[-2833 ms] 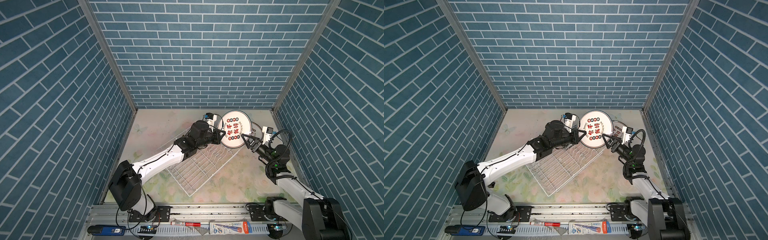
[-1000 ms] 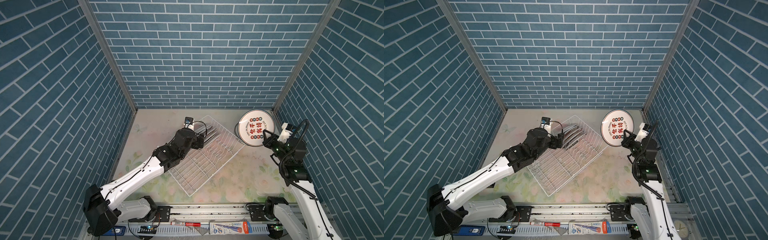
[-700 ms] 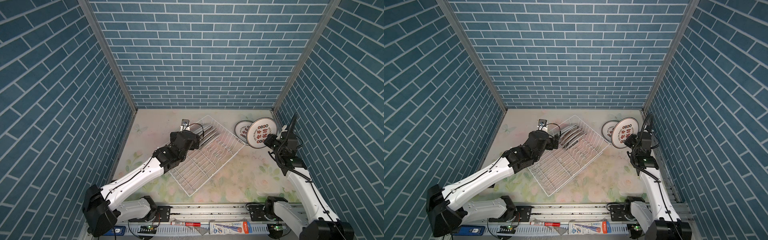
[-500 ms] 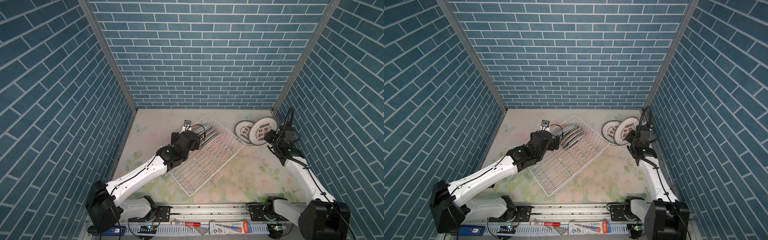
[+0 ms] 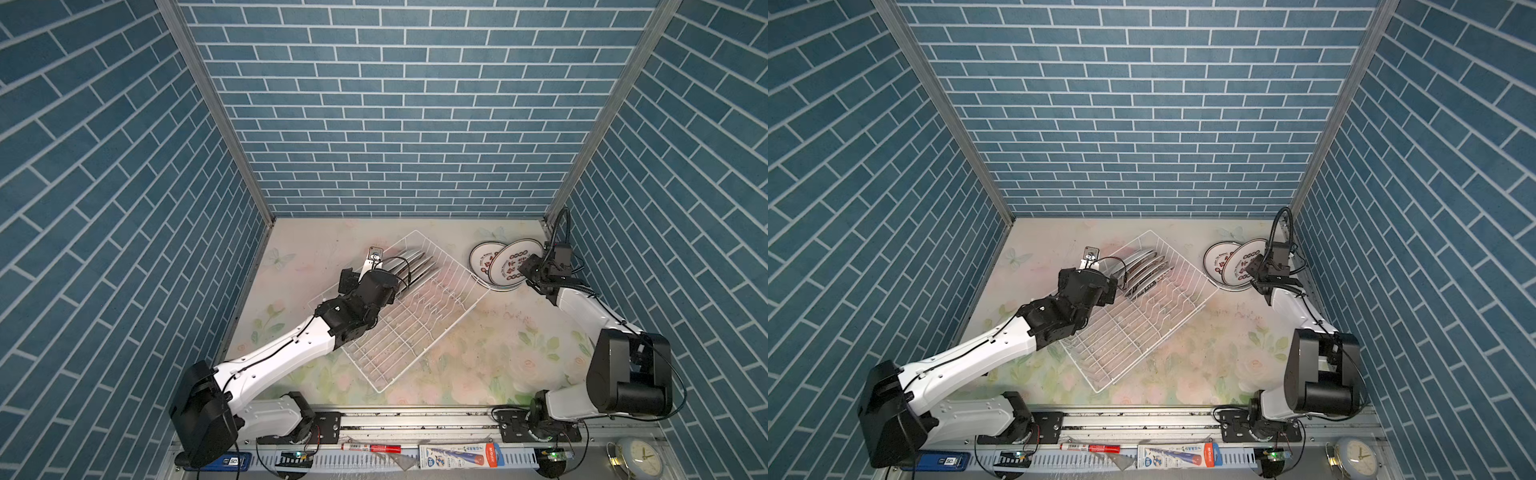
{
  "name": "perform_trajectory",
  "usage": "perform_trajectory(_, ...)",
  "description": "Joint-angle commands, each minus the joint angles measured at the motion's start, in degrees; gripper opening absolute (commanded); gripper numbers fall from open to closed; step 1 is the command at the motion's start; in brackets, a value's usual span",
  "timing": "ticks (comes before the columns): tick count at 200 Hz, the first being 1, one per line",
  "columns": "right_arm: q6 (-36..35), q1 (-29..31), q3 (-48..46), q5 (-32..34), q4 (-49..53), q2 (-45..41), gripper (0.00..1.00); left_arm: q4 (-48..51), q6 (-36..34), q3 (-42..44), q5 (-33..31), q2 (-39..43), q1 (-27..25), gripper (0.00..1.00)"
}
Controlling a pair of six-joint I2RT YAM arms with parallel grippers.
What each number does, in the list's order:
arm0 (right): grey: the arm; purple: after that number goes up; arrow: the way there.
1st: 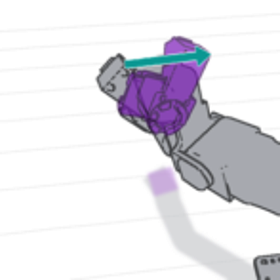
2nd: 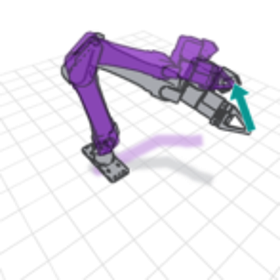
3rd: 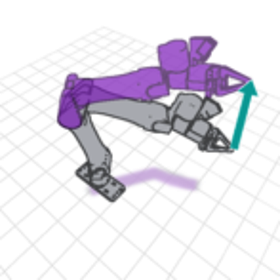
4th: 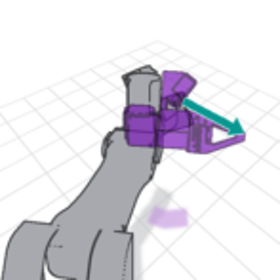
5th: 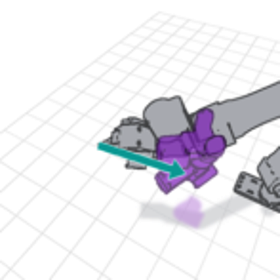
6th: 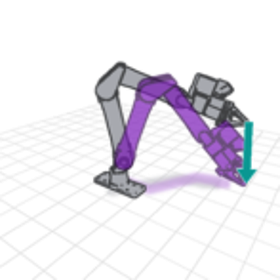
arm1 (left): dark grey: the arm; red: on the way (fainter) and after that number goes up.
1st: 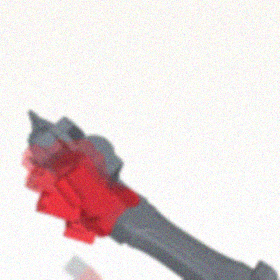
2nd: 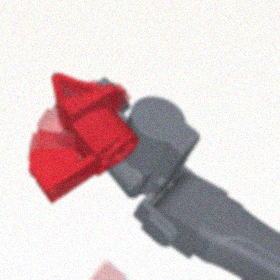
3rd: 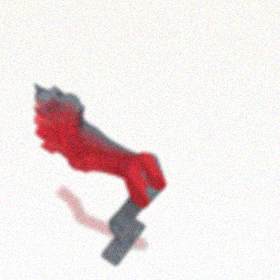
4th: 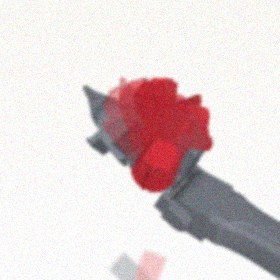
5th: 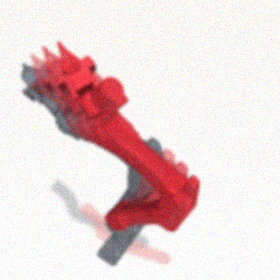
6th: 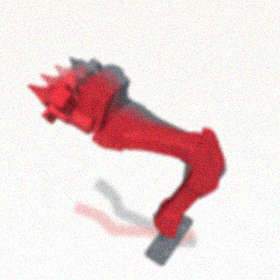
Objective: Unload the plates from the dish rack
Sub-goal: 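Lower the plate onto the far-wall stack with the right gripper and open it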
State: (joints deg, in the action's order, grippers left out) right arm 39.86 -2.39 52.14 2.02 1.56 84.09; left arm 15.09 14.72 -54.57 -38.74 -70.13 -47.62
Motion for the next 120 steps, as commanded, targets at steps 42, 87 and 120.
perform_trajectory(42,4.3,-2.2,2.9,-6.7,-2.3,3.6,0.07,1.7,0.1,-0.6,1.4,0.3,-0.2,0.99)
perform_trajectory(87,3.7,-2.7,3.2,-9.2,0.9,4.1,0.19,1.8,0.7,-0.1,0.8,0.8,-0.3,0.99)
perform_trajectory(120,2.4,-2.8,4.5,-9.6,3.2,5.8,0.23,1.9,0.3,0.4,2.6,1.9,-0.3,0.99)
